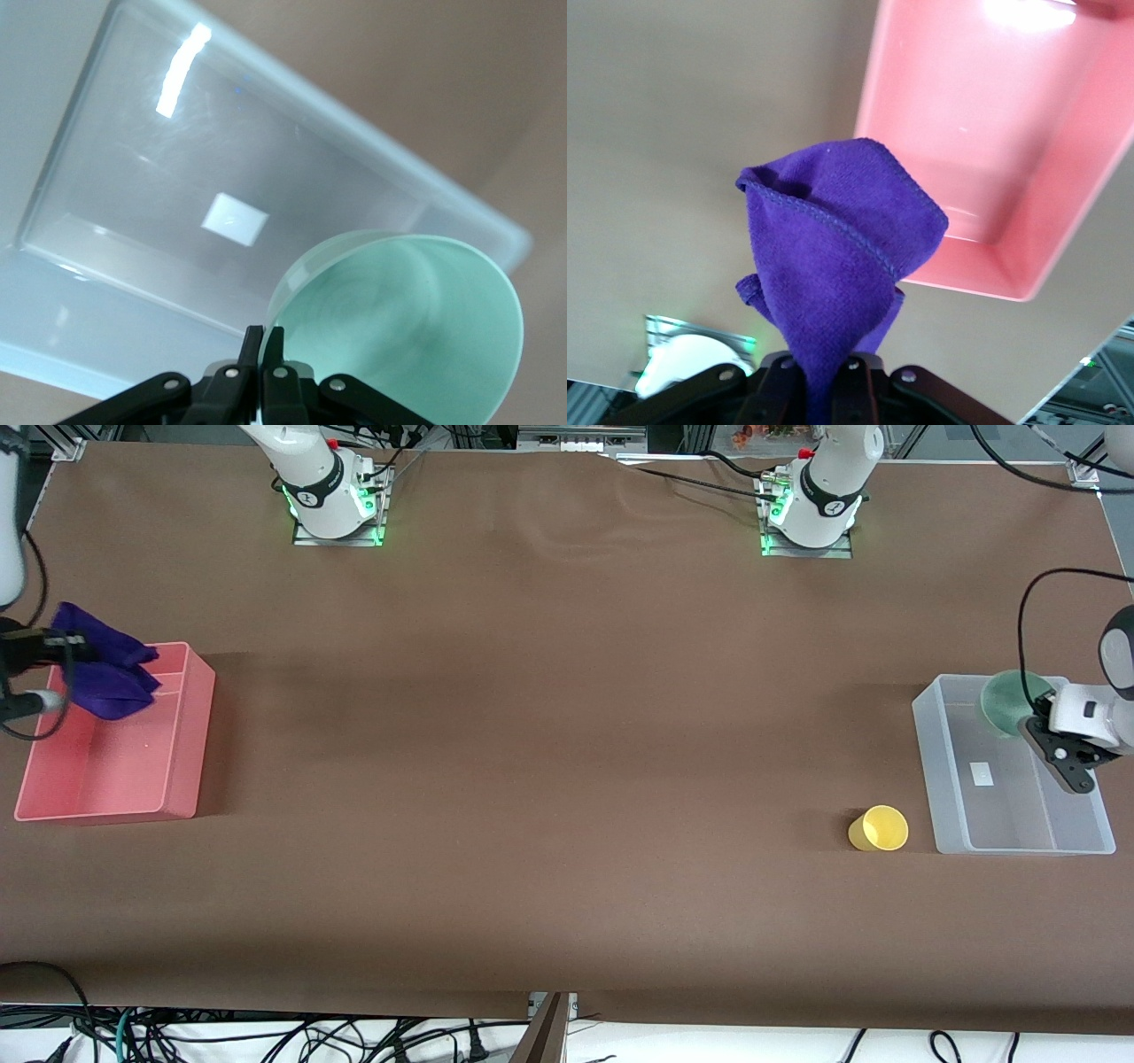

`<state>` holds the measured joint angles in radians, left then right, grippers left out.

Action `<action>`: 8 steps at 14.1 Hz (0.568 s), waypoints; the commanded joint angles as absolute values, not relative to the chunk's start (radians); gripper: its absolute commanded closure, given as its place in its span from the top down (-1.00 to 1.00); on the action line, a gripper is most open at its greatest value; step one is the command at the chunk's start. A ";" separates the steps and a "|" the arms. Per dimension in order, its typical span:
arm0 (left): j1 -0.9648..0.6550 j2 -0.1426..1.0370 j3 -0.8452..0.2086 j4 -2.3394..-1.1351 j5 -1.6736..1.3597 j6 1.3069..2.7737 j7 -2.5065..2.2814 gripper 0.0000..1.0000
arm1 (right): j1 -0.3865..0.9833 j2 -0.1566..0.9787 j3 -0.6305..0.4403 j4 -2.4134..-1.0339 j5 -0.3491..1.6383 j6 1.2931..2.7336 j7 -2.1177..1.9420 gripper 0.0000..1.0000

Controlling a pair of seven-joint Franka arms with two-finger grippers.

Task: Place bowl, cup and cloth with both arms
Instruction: 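Lower the cloth into the pink bin while the left gripper places the bowl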

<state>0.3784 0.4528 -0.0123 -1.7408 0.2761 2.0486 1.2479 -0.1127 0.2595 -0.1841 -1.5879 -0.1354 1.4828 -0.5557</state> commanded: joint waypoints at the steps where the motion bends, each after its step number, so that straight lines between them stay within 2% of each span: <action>1: 0.413 0.561 -0.021 -1.700 0.293 2.207 1.278 -1.00 | -0.153 0.282 -0.221 -1.632 -0.153 1.558 -0.649 -1.00; 3: 0.429 0.621 -0.023 -1.701 0.281 2.299 1.278 -1.00 | -0.155 0.328 -0.265 -1.644 -0.156 1.598 -0.679 -1.00; 5: 0.434 0.647 -0.025 -1.701 0.272 2.316 1.275 -1.00 | -0.161 0.395 -0.304 -1.647 -0.155 1.682 -0.724 -1.00; 6: 0.434 0.649 -0.025 -1.701 0.272 2.316 1.273 -0.66 | -0.161 0.426 -0.311 -1.663 -0.152 1.724 -0.732 -1.00; 8: 0.434 0.649 -0.026 -1.701 0.272 2.316 1.278 0.99 | -0.172 0.455 -0.311 -1.721 -0.135 1.807 -0.720 -1.00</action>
